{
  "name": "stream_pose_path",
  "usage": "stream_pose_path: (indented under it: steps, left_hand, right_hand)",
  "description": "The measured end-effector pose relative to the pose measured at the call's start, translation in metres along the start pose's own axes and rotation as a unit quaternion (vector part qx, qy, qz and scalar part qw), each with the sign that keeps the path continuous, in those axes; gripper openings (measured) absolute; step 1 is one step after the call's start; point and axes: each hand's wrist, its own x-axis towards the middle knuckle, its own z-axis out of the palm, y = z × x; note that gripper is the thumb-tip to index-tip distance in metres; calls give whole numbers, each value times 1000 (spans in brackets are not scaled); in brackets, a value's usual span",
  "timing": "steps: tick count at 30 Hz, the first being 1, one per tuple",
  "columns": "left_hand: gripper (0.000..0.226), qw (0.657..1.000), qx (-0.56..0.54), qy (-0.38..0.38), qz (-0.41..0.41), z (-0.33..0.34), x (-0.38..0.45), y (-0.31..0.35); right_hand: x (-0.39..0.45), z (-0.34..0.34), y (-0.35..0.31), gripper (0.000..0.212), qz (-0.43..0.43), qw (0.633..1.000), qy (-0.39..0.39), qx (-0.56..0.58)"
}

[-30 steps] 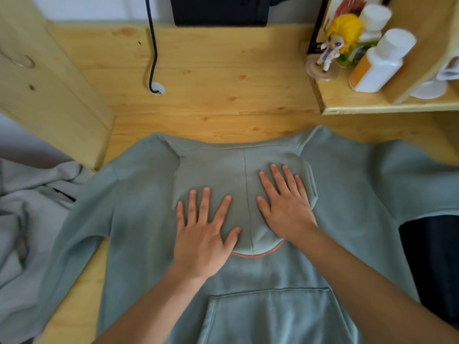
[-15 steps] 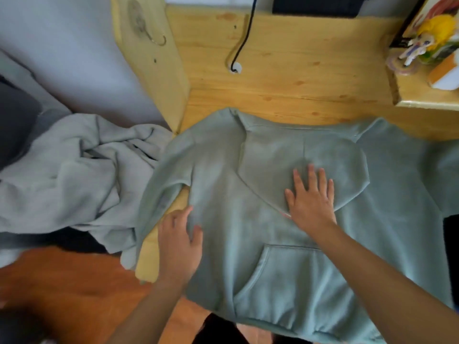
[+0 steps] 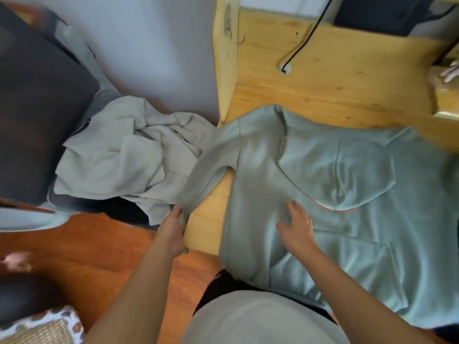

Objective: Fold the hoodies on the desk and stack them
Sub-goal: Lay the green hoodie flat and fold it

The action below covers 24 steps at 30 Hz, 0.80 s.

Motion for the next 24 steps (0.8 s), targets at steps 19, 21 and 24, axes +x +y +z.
stream_pose_path:
  steps: [19,21,24]
  left_hand:
    - [69,341,725,-29,597,180,-84,-34]
    - [62,304,813,-75,490,180,-55,-51]
    - [43,322,819,-47,473,172,-31,-49]
  right_hand:
    - [10,-123,61,58,126,592,-12,796]
    - [5,-140,97,59,152,524,47,837]
    - [-5,-148,146,71,202,507,96,832]
